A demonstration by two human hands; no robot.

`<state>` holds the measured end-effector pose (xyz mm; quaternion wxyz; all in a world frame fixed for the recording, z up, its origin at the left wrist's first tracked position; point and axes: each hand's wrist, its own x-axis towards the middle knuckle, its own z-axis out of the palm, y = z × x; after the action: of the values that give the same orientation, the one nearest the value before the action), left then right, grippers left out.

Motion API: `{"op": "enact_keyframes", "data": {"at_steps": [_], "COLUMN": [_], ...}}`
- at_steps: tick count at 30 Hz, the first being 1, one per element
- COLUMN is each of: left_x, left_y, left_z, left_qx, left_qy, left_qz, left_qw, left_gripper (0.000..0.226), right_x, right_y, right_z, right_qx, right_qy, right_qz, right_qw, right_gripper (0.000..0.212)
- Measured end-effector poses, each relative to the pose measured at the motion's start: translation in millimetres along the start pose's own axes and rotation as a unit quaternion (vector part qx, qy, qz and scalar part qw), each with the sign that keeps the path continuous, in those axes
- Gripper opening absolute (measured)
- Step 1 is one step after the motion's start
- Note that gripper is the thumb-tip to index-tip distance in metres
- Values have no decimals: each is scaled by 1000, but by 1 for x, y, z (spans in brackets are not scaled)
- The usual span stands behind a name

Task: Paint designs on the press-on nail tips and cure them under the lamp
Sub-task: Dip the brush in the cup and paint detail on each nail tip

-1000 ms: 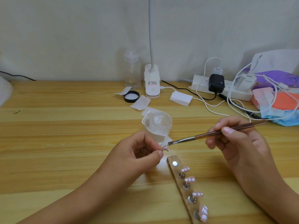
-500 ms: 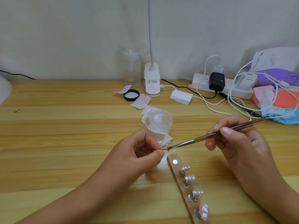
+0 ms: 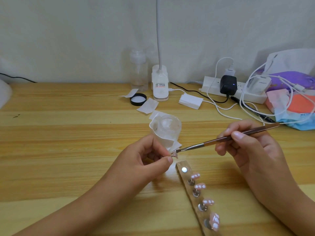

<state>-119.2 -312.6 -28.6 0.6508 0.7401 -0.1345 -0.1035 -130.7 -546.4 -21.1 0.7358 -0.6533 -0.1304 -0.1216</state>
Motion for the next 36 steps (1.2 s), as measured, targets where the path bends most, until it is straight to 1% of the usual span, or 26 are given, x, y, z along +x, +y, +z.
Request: {"op": "enact_keyframes", "data": {"at_steps": [6,8,10,13,14,24,28,31,32,36], "left_x": [-1,-2,-2,-2,-2,-1,0,0,0,-2], "left_y": [0,1,2,4,5,3,1,1,1,4], "left_z": [1,1,2,3,3,1,0,0,-1,2], "left_qx": [10,12,22,1,-10,-26,-30,-34,-35,-26], "left_qy": [2,4,11,5,0,-2,-4,-1,2,-3], "left_qz": [6,13,26,21,19,17,15,9,3,-2], "left_qw": [1000,1000,999,1000,1000,1000,999,999,999,1000], "left_gripper": [23,23,19,6,5,6,6,6,7,10], "right_x": [0,0,1,3,3,2,2,2,2,7], "right_y": [0,0,1,1,1,0,1,-1,-1,1], "right_z": [0,-1,-2,-2,-2,1,1,2,2,-2], "right_qx": [-7,1,15,24,25,17,18,12,16,76], "right_qy": [-25,-18,1,13,14,2,-1,-15,-12,40], "right_qz": [14,11,7,-2,-2,4,15,24,27,48], "right_qw": [1000,1000,1000,1000,1000,1000,1000,1000,999,995], "right_gripper": [10,13,20,12,12,12,29,23,21,28]}}
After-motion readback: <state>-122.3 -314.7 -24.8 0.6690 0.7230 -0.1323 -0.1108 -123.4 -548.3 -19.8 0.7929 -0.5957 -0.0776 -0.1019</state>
